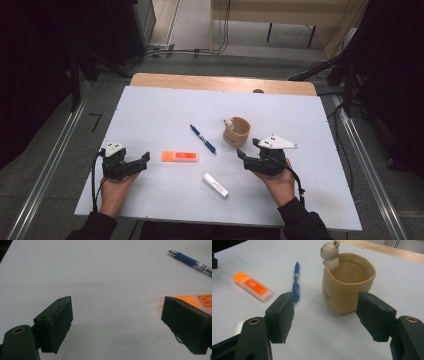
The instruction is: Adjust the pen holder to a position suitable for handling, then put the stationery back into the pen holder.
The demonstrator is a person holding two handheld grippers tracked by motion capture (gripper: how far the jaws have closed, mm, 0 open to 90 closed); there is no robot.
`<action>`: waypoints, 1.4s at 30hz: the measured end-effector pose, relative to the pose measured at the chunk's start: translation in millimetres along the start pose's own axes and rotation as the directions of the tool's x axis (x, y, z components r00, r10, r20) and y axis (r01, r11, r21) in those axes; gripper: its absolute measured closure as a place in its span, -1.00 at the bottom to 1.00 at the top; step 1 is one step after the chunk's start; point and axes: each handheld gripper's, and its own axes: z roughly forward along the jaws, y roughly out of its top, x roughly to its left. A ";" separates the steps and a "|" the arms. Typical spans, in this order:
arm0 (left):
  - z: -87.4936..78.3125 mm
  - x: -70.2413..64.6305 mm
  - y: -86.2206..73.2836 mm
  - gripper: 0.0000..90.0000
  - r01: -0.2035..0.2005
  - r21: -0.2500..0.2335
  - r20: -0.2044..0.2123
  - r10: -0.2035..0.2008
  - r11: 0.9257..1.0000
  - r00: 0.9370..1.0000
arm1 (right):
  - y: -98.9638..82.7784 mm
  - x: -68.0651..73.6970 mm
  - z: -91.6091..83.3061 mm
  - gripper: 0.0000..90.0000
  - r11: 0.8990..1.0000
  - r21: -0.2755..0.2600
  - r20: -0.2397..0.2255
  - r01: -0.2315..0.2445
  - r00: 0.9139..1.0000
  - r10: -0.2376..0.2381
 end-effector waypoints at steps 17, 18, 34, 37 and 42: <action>-0.4 -0.4 0.1 -0.76 0.000 -0.001 0.000 0.000 1.000 1.000 | -10.4 13.4 -5.0 -0.36 1.000 -0.004 -0.027 0.019 0.999 -0.019; -0.4 -0.5 0.1 -0.76 0.002 -0.002 0.000 -0.002 1.000 1.000 | -11.7 14.7 -5.1 -0.36 1.000 -0.006 -0.030 0.022 0.999 -0.022; -0.9 0.1 0.1 -0.76 0.002 -0.006 0.001 -0.002 1.000 1.000 | -28.8 32.2 -6.3 -0.41 0.999 -0.013 -0.065 0.046 0.997 -0.047; -1.3 0.3 0.1 -0.76 0.002 -0.007 0.002 -0.002 1.000 1.000 | -32.7 37.9 -5.6 -0.41 0.998 -0.001 -0.071 0.060 0.996 -0.060; -1.6 0.1 0.2 -0.76 0.001 -0.006 -0.001 -0.001 1.000 1.000 | -39.1 46.1 -2.6 -0.41 0.996 0.028 -0.088 0.081 0.993 -0.079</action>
